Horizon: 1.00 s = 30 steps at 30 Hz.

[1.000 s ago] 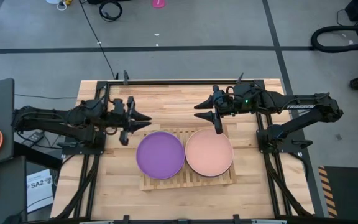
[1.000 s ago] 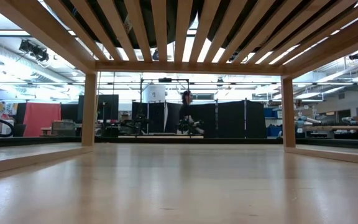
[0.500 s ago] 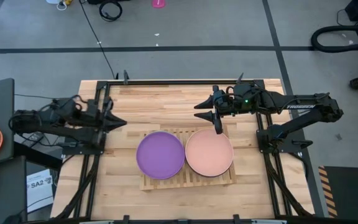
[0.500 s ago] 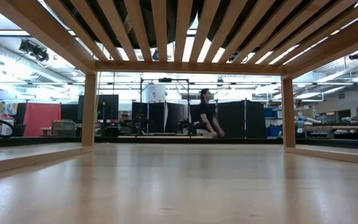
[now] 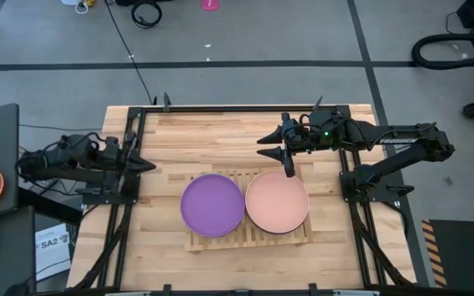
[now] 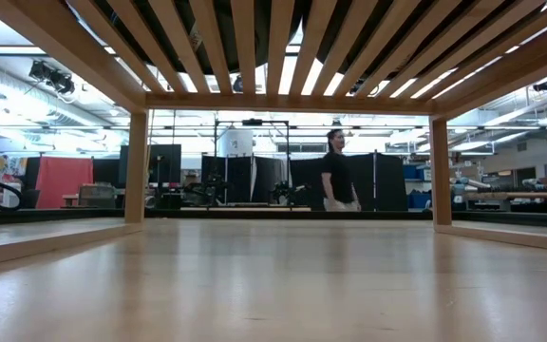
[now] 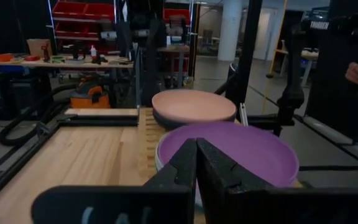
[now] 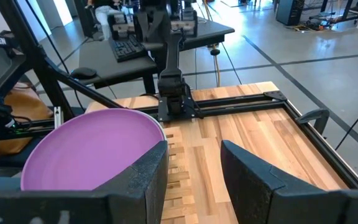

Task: Place and stack plates onto a shelf
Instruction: Return to Home Position

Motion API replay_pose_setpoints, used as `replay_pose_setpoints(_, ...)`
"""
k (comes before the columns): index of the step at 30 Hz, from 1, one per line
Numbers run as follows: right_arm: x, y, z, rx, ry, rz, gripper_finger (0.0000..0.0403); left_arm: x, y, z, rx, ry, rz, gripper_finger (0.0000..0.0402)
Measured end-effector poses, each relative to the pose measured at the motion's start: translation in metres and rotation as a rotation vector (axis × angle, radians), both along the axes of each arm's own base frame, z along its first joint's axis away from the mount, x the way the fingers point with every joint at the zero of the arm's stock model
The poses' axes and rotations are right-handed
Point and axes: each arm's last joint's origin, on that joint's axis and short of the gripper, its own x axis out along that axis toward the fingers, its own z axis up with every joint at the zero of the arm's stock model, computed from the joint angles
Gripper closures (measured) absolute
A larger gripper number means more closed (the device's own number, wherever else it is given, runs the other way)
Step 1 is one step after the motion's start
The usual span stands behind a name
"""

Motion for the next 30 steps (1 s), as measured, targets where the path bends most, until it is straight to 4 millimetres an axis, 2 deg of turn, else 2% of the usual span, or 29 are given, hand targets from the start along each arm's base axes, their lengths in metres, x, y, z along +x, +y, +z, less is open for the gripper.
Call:
replay_pose_setpoints(8,0.0,0.0,0.0,0.0,0.0,0.0,0.0249,0.001,0.0,-0.036,-0.015,-0.047,-0.001,0.0392)
replay_pose_setpoints(17,0.0,0.0,0.0,-0.001,0.0,-0.001,0.0249,-0.001,-0.002,-0.064,-0.016,-0.104,-0.079,0.039)
replay_pose_setpoints(30,0.0,0.0,0.0,-0.001,0.001,-0.001,0.0249,0.02,-0.005,-0.103,-0.021,-0.075,-0.08,0.0389)
